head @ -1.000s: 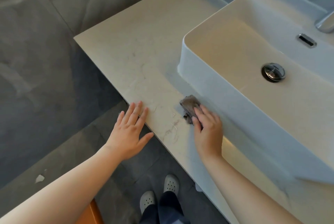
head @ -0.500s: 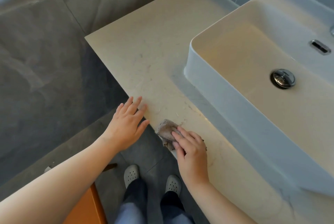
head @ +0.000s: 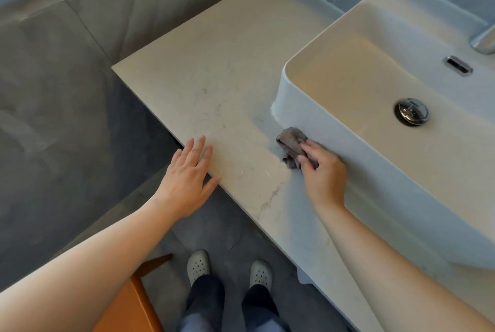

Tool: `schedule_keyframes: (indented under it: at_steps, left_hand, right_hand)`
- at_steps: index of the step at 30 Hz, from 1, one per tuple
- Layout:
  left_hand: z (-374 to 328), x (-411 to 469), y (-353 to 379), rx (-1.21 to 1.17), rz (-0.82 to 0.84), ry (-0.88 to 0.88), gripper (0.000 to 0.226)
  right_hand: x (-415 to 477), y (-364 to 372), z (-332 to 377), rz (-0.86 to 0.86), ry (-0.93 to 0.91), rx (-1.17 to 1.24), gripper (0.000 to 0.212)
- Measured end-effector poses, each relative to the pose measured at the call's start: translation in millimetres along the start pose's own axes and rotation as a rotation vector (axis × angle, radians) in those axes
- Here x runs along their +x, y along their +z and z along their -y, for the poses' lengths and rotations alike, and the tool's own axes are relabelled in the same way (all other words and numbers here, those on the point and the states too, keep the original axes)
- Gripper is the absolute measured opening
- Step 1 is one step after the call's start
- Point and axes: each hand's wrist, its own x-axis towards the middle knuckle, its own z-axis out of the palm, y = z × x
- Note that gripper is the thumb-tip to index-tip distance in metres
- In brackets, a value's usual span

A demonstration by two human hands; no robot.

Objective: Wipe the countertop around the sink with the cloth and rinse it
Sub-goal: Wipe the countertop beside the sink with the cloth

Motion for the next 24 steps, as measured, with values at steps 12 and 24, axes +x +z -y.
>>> schedule_keyframes:
  at_steps: [12,24]
  left_hand:
    - [48.7,23.1,1.4,0.075,0.039,0.070,0.084]
    - [52.1,26.2,11.6,0.026,0.070,0.062,0.081]
  right_hand:
    - [-45.7,50.2,21.7,-0.057,-0.026,-0.092,0.031]
    - [-76.4,31.3,61.2,0.072,0.094,0.153,0.033]
